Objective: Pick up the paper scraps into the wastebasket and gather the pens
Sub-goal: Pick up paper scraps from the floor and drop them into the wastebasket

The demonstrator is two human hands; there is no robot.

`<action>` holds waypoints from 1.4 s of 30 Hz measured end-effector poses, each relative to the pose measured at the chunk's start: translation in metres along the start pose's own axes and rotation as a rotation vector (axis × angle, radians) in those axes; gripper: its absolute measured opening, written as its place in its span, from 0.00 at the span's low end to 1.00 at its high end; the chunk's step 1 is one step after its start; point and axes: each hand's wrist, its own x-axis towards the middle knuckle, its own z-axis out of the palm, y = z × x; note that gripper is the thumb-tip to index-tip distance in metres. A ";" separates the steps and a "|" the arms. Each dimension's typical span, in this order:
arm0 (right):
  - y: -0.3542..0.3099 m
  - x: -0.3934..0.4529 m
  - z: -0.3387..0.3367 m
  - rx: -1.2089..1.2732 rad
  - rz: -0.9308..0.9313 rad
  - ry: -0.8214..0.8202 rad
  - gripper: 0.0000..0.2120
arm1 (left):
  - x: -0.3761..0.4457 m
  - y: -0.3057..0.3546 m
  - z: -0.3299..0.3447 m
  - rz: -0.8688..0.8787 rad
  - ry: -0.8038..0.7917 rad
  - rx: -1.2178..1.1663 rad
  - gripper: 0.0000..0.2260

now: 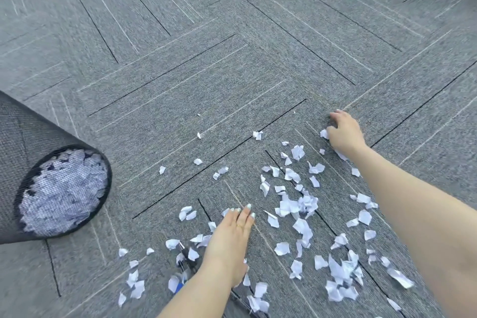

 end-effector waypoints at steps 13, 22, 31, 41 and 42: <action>-0.114 -0.040 0.066 -0.102 -0.527 -0.234 0.20 | 0.001 0.003 0.000 -0.026 0.001 -0.059 0.37; -0.031 -0.143 0.052 -0.031 -0.574 -0.109 0.13 | 0.001 0.000 0.000 -0.040 0.009 -0.130 0.39; -0.027 -0.118 0.053 -0.172 -0.446 -0.200 0.16 | -0.002 0.000 -0.005 -0.046 -0.007 -0.153 0.40; 0.011 -0.113 0.031 0.031 -0.012 0.071 0.18 | -0.003 0.000 -0.003 -0.045 0.024 -0.180 0.41; 0.014 -0.114 0.032 -0.007 -0.019 0.026 0.18 | -0.003 0.000 -0.003 -0.048 0.028 -0.175 0.41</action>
